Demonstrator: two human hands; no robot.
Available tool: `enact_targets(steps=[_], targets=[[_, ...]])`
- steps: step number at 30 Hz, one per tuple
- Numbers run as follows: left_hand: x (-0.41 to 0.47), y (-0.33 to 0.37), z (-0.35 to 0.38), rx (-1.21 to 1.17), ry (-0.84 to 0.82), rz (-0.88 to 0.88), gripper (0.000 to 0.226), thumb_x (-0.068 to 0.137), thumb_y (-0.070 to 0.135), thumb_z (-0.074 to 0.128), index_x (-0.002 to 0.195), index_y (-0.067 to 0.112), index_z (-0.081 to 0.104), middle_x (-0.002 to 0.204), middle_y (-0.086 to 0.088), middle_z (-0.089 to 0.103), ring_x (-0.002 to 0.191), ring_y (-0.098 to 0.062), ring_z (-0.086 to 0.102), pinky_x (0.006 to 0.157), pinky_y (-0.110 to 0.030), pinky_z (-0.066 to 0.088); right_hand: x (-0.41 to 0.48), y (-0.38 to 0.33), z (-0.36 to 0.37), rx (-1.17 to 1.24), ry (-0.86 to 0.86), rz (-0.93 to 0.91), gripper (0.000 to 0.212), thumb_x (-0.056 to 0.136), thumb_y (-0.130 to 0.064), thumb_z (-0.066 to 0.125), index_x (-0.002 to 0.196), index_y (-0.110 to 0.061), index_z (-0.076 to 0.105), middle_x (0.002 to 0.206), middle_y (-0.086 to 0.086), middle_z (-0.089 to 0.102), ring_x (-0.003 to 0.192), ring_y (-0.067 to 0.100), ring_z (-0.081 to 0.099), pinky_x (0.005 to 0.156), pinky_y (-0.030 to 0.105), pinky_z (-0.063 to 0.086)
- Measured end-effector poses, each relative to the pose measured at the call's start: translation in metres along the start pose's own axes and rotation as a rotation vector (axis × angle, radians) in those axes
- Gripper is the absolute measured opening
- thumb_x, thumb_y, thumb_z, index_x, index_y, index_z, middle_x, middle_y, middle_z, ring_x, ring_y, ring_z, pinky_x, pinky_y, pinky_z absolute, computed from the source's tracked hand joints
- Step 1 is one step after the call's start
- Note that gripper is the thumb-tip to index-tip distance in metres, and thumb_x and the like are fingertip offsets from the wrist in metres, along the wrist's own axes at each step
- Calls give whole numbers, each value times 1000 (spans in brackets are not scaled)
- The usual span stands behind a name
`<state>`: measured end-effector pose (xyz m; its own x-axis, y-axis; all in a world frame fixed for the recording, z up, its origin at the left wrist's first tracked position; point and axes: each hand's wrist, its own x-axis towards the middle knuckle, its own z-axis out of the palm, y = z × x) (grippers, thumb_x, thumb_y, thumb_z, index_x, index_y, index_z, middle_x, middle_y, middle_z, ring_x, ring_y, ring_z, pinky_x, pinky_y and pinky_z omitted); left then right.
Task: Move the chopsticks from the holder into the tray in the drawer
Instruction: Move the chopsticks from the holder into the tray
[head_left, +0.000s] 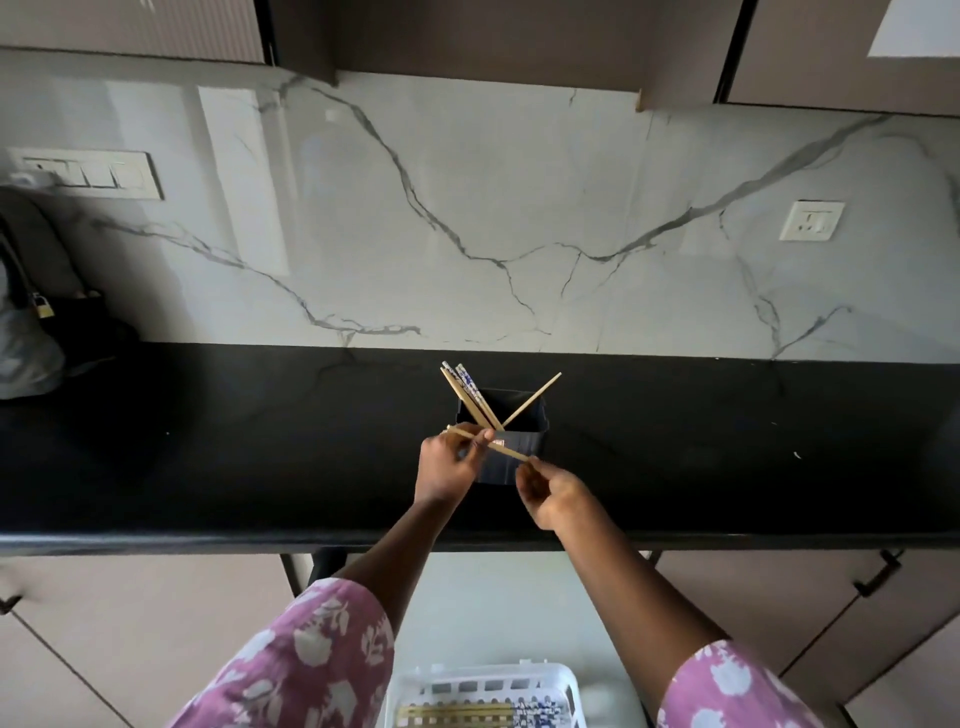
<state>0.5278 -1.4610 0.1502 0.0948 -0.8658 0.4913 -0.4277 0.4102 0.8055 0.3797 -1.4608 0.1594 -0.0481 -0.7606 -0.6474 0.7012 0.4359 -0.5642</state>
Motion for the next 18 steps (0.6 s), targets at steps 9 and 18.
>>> enact_targets(steps=[9,18], targets=[[-8,-5,-9,96,-109,-193,29,89,26,62,64,12,68,60,3,64,52,4,56,53,-3,39,-3,19,-20,-1358,-103,-729,18,81,-16,72,83,1,74,62,9,68,51,11,59,52,18,44],[-21,-22,-14,58,-140,-300,27,88,28,63,65,16,67,59,-1,67,55,-5,62,64,-23,49,6,45,-20,-1573,-227,-984,18,81,-15,72,96,-6,75,89,13,76,81,23,70,66,18,40]])
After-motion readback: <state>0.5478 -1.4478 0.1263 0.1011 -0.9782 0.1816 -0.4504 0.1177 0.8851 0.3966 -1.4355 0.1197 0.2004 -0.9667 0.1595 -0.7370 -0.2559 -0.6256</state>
